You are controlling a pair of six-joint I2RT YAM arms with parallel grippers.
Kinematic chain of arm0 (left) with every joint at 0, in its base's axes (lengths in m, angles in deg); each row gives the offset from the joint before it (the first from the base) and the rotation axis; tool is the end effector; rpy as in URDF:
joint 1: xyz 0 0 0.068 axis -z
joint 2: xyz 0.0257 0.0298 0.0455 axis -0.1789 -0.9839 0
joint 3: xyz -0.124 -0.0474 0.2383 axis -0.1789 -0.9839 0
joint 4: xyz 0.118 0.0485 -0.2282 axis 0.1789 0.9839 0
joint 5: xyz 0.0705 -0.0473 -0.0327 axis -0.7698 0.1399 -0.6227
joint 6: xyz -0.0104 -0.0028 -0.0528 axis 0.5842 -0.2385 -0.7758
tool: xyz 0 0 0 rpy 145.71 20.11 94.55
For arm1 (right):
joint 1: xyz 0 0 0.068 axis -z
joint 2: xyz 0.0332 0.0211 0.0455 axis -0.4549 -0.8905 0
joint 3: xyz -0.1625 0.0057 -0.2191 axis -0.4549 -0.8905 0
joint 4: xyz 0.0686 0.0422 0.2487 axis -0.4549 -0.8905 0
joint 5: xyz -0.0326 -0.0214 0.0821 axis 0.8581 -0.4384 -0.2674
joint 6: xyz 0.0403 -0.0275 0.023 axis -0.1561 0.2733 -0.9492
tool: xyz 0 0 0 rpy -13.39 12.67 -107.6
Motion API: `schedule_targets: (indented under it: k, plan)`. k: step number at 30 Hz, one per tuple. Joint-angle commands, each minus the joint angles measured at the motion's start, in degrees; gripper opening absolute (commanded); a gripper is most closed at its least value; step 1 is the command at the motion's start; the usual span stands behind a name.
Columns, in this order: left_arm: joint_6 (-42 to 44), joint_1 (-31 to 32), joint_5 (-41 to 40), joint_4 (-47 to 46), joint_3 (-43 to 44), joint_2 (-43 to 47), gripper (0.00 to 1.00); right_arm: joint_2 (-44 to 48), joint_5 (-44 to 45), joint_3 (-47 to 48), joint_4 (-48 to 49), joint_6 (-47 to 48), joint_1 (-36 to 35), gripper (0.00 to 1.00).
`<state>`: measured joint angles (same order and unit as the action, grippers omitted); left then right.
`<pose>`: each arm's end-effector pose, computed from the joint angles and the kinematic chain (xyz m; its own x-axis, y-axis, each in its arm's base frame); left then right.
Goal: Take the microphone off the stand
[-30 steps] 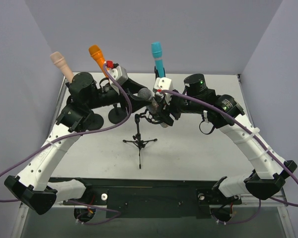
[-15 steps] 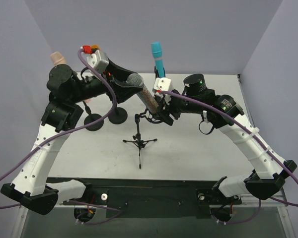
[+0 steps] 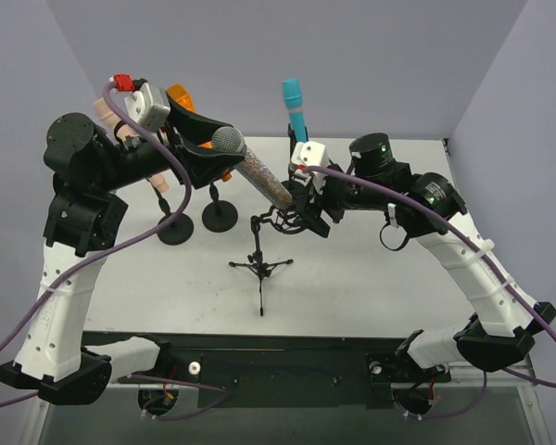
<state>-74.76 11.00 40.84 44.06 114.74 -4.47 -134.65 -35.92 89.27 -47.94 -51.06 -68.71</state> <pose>0.1736 -0.0962 0.5646 0.0992 -0.1441 -0.9846 0.9395 0.3395 0.0449 0.1947 0.1940 0.4830 0.1911 -0.3693 -0.9095 -0.9192 0.2576 -0.2978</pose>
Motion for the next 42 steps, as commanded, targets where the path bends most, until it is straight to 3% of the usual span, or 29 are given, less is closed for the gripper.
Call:
schedule_targets:
  k: [1, 8, 11, 18, 29, 35, 40, 41, 42]
  plan:
    - [2.0, -2.9, -0.1, 1.8, 4.8, 3.0, 0.0, 1.0, 1.6, 7.3, -4.8, -0.8, 0.2, 0.7]
    - [-3.0, -3.1, -1.1, -2.8, 7.3, 3.0, 0.0, 1.0, 0.6, 8.2, -4.1, -3.9, 0.1, 0.71]
    - [-1.1, -3.1, -1.8, -0.6, 6.4, 3.2, 0.0, -1.0, -1.0, 13.8, -1.3, -9.1, -0.9, 0.72]
    - [-5.0, -3.1, -0.5, -2.2, 1.9, 3.5, 0.0, -5.4, 0.0, 22.6, 3.6, -9.1, -6.4, 0.72]
    - [-7.3, -3.1, 1.3, -1.2, 4.6, 2.5, 0.0, -10.0, -0.6, 22.5, 12.2, -11.4, -9.4, 0.7]
    - [-7.9, -3.0, 1.5, -1.0, 4.0, 2.5, 0.0, -12.0, -1.2, 23.1, 14.5, -12.8, -10.6, 0.62]
    - [-7.9, -3.0, -1.3, -2.9, 2.6, 3.0, 0.0, -11.8, -0.7, 22.5, 14.5, -11.1, -11.5, 0.39]
    - [-7.9, -3.0, -2.3, -3.4, 2.6, 2.9, 0.04, -11.9, -0.2, 22.9, 14.6, -10.9, -11.6, 0.36]
    - [-7.8, -3.1, -3.1, -3.5, 2.7, 3.0, 0.31, -12.0, 0.4, 23.4, 14.7, -10.5, -11.7, 0.32]
